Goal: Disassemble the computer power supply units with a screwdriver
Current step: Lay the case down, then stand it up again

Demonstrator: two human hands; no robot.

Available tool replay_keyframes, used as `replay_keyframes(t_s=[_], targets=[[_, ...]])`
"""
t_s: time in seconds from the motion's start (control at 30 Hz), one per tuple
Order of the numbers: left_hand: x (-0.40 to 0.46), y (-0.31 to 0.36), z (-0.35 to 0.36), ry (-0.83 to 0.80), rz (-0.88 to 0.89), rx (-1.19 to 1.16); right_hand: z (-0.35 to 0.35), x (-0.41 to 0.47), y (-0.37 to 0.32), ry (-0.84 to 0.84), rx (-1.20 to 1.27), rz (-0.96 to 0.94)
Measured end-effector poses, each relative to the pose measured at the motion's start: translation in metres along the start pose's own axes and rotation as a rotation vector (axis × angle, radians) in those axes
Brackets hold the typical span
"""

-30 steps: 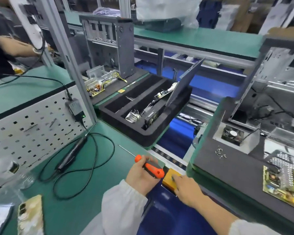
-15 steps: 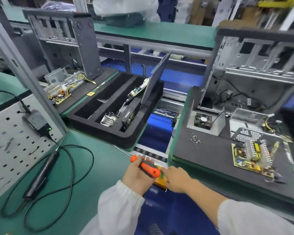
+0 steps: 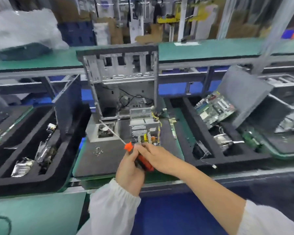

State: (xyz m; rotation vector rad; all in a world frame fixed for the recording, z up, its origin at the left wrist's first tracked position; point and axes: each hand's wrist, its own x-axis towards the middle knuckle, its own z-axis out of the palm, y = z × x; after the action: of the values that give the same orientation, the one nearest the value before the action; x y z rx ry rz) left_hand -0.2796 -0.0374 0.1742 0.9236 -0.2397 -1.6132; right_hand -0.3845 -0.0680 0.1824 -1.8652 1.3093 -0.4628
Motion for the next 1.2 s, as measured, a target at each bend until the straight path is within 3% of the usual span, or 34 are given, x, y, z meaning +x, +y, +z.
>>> replay_keyframes(t_s=[0.3, 0.43, 0.73, 0.87, 1.03, 1.2], targets=[[0.005, -0.138, 0.182, -0.249, -0.254, 0.012, -0.171, -0.104, 0.116, 0.193, 0.040, 0.056], [0.013, -0.198, 0.249, -0.264, -0.377, 0.070, -0.236, -0.139, 0.174, 0.247, 0.025, 0.101], [0.048, -0.275, 0.336, -0.423, -0.510, 0.202, -0.317, -0.159, 0.267, 0.378, 0.034, 0.184], [0.080, -0.300, 0.363, -0.483, -0.508, 0.286, -0.341, -0.152, 0.292, 0.513, 0.200, 0.238], [0.139, -0.306, 0.390, -0.398, -0.461, 0.288, -0.390, -0.156, 0.329, 0.688, 0.403, 0.322], [0.180, -0.320, 0.393, -0.278, -0.359, 0.287, -0.437, -0.175, 0.378, 0.823, 0.398, 0.362]])
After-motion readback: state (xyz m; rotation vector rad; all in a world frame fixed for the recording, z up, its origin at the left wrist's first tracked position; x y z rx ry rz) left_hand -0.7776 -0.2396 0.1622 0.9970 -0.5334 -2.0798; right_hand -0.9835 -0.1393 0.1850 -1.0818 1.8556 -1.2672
